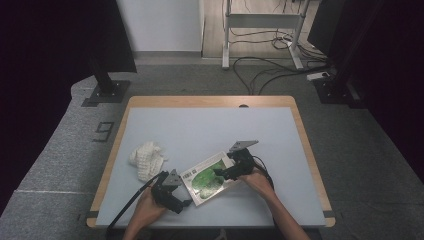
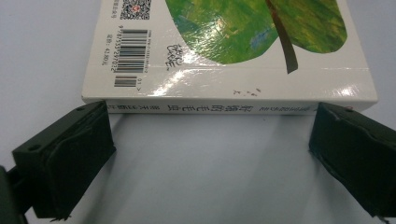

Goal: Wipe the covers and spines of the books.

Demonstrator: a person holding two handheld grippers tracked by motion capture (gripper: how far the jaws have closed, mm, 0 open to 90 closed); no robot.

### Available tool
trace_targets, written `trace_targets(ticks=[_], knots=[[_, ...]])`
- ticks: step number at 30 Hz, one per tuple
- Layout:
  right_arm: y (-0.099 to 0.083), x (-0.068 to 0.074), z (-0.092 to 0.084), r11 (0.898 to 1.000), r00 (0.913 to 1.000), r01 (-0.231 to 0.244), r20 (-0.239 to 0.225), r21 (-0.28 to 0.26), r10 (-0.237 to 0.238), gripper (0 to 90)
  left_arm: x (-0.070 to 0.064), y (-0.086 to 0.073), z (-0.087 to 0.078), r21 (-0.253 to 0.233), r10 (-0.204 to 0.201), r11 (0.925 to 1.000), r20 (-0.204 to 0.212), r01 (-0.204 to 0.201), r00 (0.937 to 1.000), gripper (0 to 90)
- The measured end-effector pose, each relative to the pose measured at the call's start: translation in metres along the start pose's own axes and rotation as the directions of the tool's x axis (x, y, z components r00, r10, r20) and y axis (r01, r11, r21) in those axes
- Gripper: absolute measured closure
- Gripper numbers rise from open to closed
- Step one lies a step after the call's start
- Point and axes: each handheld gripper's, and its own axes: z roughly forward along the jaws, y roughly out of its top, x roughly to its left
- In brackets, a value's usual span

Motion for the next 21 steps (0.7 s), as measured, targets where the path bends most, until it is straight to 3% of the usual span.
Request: trace_targets(ticks=[6, 14, 15, 16, 19, 21], knots=[[0.005, 0.007, -0.012, 0.999, 1.0000, 0.009, -0.002, -0.033, -0.009, 4.2, 0.000, 0.000, 0.000, 0.001, 0.001, 1.0000, 0.000, -0.001, 1.0000, 0.0], [0.005, 0.014, -0.021, 1.000, 0.9999, 0.008, -0.007, -0.029, -0.008, 6.4, 0.000, 0.000, 0.000, 0.000, 0.000, 1.0000, 0.000, 0.000, 1.0000, 0.0], [0.004, 0.014, -0.022, 1.000, 0.9984, 0.003, -0.057, -0.014, -0.004, 15.5, 0.000, 0.000, 0.000, 0.000, -0.001, 1.0000, 0.000, 0.001, 1.0000, 0.0], [0.003, 0.015, -0.021, 1.000, 0.9931, 0.000, -0.117, -0.013, -0.001, 14.7, 0.000, 0.000, 0.000, 0.000, -0.001, 1.0000, 0.000, 0.001, 1.0000, 0.0], [0.004, 0.026, -0.020, 0.998, 0.9962, 0.067, -0.057, 0.017, -0.066, 12.8, 0.000, 0.000, 0.000, 0.000, 0.000, 1.0000, 0.000, 0.000, 1.0000, 0.0], [0.006, 0.025, -0.021, 0.997, 0.9959, 0.068, -0.062, 0.024, -0.066, 13.6, 0.000, 0.000, 0.000, 0.000, 0.000, 1.0000, 0.000, 0.000, 1.0000, 0.0]])
